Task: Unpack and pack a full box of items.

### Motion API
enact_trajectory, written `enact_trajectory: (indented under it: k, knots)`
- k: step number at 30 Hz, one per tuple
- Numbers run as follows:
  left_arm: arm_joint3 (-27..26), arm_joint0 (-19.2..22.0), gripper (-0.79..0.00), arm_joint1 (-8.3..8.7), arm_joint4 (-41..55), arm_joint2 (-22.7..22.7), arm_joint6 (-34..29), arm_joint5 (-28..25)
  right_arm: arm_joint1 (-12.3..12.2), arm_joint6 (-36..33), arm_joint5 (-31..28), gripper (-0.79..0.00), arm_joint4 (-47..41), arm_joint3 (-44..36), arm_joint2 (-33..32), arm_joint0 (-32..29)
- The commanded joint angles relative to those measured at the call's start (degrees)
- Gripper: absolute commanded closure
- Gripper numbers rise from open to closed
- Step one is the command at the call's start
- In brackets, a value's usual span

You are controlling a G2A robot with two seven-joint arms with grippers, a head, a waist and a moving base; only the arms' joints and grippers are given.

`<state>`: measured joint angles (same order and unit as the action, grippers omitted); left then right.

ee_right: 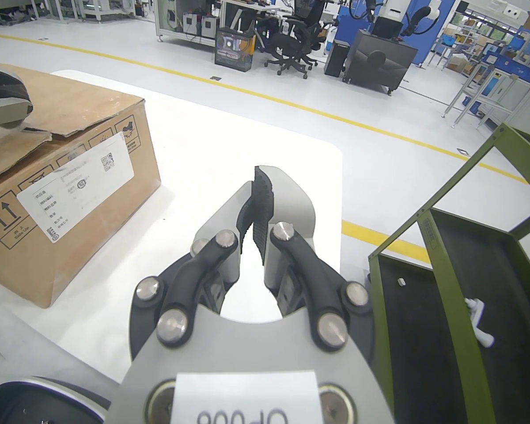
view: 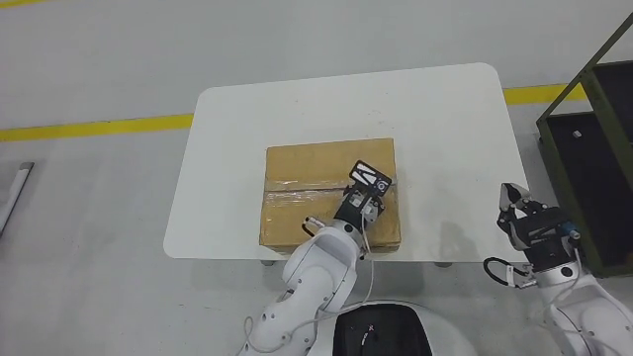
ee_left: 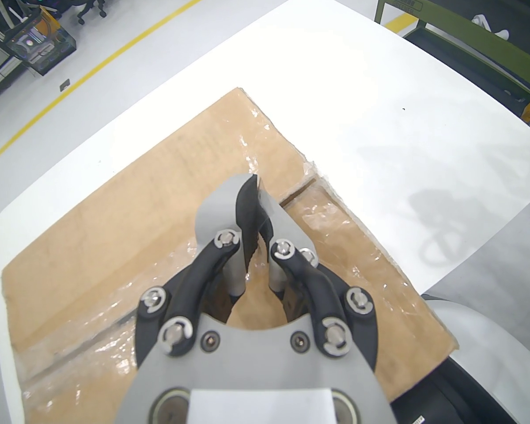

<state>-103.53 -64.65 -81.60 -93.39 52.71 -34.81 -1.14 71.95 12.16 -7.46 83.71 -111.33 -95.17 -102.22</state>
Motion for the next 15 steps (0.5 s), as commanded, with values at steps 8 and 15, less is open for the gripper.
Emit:
enact_trajectory:
  k: [8,15]
  knots:
    - [-4.2,-1.09,0.0,1.21,-3.81,8.22,1.92,-2.8,0.07,0.07,-0.31,0.0,0.13,0.35,1.41,1.35]
    - [-8.2,-3.68,0.0,2.9,-8.9,18.82,0.91,-7.14,0.13,0.03,-0.24,0.0,0.13,0.58,2.22,1.84]
